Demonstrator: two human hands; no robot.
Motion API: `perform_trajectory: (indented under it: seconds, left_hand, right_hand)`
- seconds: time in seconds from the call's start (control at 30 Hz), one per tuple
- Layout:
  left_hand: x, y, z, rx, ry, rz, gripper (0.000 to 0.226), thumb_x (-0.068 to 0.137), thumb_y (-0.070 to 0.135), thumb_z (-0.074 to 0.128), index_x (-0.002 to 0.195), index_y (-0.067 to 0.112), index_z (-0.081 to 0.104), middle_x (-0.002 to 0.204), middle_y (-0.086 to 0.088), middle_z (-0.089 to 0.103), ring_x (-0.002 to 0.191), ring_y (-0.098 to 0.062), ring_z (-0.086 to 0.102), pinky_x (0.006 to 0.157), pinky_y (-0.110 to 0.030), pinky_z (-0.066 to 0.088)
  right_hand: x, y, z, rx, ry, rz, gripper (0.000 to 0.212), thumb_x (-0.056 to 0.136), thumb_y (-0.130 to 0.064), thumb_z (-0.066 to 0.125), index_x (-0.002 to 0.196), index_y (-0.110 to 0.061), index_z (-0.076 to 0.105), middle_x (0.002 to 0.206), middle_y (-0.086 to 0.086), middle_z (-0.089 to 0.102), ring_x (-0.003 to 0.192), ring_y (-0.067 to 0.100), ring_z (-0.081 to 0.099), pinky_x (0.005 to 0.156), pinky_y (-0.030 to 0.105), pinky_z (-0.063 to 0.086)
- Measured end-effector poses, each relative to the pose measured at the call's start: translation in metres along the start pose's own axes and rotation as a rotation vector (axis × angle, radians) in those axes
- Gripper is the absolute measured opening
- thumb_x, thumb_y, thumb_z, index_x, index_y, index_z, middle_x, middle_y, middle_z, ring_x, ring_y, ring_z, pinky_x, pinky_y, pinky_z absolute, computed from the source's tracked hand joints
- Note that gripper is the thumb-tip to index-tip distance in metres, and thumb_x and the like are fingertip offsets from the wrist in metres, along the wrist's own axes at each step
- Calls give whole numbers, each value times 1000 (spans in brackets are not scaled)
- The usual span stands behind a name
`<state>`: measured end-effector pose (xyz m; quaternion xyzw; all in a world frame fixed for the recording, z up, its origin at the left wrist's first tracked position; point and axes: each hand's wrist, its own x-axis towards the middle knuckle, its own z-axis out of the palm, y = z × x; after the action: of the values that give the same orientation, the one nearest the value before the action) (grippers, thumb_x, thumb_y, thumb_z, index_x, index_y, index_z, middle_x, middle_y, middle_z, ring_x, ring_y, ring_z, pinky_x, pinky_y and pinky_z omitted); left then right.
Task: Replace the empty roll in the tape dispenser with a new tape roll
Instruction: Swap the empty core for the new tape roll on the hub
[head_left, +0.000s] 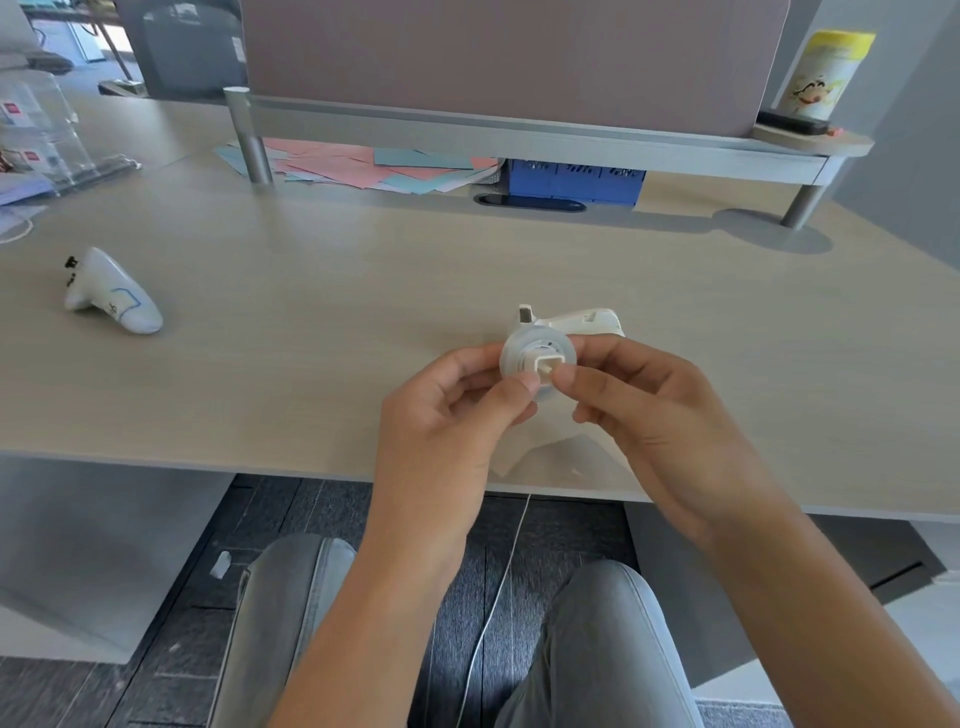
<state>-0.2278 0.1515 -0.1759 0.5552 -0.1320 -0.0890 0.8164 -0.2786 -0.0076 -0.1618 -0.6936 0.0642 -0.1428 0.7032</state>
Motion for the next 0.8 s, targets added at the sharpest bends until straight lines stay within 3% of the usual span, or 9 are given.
perform_trajectory:
  seconds: [0.13,0.2,0.47,0.6,0.8]
  left_hand:
    - [-1,-1,3,94,37,39,15,87,6,77,101,10,80,93,-14,82,77,-16,73,73,-20,59]
    - [-2,-1,4,108,44,41,13,88,7,76,100,10,80,92,-15,82,75,-17,73,71,-18,58]
    - [-2,-2,7,110,77,41,11,87,5,77,96,10,81,89,-16,82,75,-18,76,84,-40,65]
    - [-2,-2,8,101,87,34,11,87,6,77,97,9,81,88,-16,82,74,-16,76,86,-45,65]
    - [-2,-3,10,84,100,20,12,88,4,75,98,8,81,86,-13,82,73,-15,76,87,-46,65]
  right_hand:
    - [-2,2,1,33,30,-24,31,75,-26,81,103,-12,82,104,6,82,90,10,69,86,31,49]
    - [-3,2,2,82,45,-47,30,73,-25,82,100,-12,82,99,5,82,86,10,70,87,28,50]
    - [-7,5,10,151,122,-62,27,70,-24,84,94,-14,83,90,3,81,79,11,68,88,32,51]
    - [-9,4,13,151,133,-68,24,68,-25,84,90,-16,84,89,2,83,78,9,70,87,29,52]
    - [-9,4,13,128,149,-60,29,66,-29,86,92,-16,84,96,9,84,88,17,74,94,35,55]
